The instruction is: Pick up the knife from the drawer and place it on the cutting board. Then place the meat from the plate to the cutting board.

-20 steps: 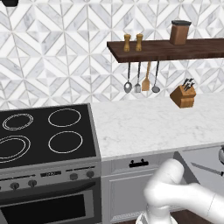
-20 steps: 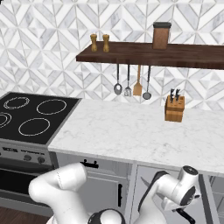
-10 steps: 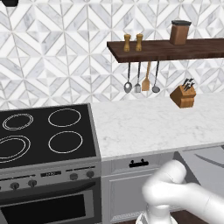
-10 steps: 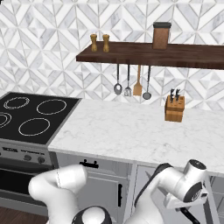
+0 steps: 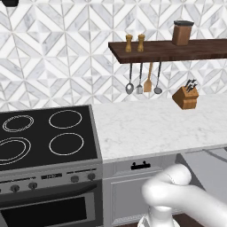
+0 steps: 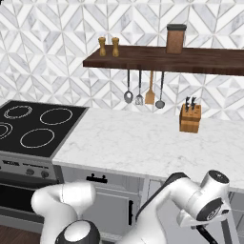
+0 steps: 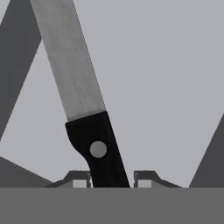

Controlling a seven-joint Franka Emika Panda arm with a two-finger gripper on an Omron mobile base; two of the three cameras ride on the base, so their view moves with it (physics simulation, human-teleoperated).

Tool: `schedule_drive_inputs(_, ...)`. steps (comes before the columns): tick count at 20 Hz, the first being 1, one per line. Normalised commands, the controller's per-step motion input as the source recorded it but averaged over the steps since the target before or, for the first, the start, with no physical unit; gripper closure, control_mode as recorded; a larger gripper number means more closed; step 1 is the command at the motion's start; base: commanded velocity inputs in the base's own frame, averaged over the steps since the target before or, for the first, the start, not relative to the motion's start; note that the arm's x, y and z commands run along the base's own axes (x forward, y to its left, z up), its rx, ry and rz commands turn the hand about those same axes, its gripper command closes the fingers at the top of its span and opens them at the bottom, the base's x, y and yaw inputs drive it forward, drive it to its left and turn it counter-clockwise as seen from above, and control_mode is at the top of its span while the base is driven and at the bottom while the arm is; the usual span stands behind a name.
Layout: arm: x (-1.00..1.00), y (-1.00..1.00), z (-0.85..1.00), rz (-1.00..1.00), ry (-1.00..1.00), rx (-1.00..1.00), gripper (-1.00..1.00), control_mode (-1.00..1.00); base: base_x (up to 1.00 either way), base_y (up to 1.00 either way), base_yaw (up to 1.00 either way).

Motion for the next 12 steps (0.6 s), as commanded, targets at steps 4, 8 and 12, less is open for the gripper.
schedule_drive_inputs(4,-0.19,0.35,0.76,0.0,-0.15,0.0,1.0,-1.0,0.0,0.0,0.0)
schedule_drive_inputs(8,0.11,0.79,0.65,-0.01,-0.1,0.0,1.0,-1.0,0.0,0.0,0.0)
schedule_drive_inputs(12,0.34,0.99,0.62,-0.05,-0.07,0.0,1.0,-1.0,0.0,0.0,0.0)
